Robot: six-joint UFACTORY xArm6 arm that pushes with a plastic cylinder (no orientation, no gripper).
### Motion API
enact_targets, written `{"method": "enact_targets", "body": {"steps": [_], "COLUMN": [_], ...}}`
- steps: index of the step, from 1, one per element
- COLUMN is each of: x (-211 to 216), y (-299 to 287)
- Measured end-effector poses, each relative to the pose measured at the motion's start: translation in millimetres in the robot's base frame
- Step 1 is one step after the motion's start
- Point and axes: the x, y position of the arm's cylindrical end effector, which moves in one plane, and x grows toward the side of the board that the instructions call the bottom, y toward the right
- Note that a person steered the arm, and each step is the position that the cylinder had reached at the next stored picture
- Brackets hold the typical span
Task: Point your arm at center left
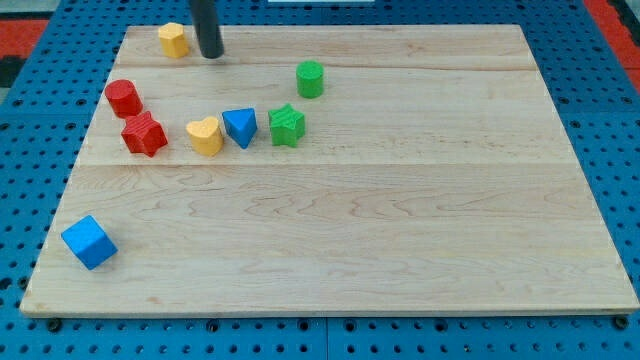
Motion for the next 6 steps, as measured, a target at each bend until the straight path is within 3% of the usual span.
{"method": "enact_targets", "body": {"steps": [1, 4, 5, 6], "x": [38.0, 42.4, 137.0, 170.8], "y": [-11.1, -170.5, -155.1, -111.2]}}
